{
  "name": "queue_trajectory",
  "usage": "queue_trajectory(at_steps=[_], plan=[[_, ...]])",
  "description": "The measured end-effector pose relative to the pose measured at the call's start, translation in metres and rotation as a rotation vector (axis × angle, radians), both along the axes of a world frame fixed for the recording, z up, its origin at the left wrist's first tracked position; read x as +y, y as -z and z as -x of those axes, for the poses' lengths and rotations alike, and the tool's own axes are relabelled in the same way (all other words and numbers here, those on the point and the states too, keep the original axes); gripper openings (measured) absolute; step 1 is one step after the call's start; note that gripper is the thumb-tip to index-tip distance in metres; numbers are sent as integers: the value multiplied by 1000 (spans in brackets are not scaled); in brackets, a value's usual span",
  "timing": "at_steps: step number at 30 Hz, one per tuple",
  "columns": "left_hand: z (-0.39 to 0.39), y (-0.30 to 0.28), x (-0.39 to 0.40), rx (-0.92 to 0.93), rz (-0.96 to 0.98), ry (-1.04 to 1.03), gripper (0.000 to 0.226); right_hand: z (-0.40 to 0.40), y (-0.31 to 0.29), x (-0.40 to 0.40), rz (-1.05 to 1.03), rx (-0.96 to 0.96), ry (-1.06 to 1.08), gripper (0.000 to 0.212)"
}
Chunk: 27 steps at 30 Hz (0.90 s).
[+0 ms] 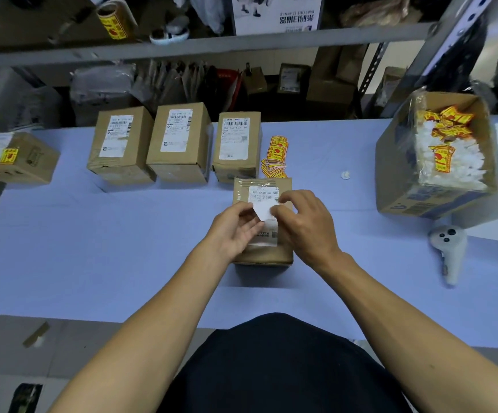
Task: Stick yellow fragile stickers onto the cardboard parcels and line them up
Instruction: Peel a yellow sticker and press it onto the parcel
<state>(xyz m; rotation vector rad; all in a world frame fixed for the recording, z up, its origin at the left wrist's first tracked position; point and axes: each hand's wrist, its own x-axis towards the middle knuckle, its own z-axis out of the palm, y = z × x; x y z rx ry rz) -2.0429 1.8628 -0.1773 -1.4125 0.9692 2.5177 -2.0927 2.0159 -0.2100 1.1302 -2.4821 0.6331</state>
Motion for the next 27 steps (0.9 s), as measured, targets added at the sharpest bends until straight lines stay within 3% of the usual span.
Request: queue_trajectory(at_steps=[2,3,6,9,11,13,17,21,24,27], plan=[[-2,-3,-2,29,-70,-35,16,-1,-3,-3,44,-90,7,9],[-3,-3,-4,46,-108,-72,17,-3,-7,-7,106,-227,45,6],[-5,-2,-11,60,-105,-84,25,-3,-25,-20,484,-937,268,9],[-4,2,-15,31,46,85,26,1,-41,-26,821,-1628,402,5],[-4,1,-16,39,79,148,25,3,-43,-28,923,-1910,436,5],[-4,-1,-19,60,70,165,21,2,-41,-29,985,-2045,443,10],[-6,-5,-23,115,109,189,5,1,-36,-34,1059,-2122,434,15],[-4,-9,-31,146,239,236,6,-1,-42,-37,982,-2043,392,16],[-2,-11,-37,178,579,384,8,-2,-46,-38,561,-1701,375,18],[0,-17,-43,273,794,488,12,2,-43,-34,283,-1455,333,45]])
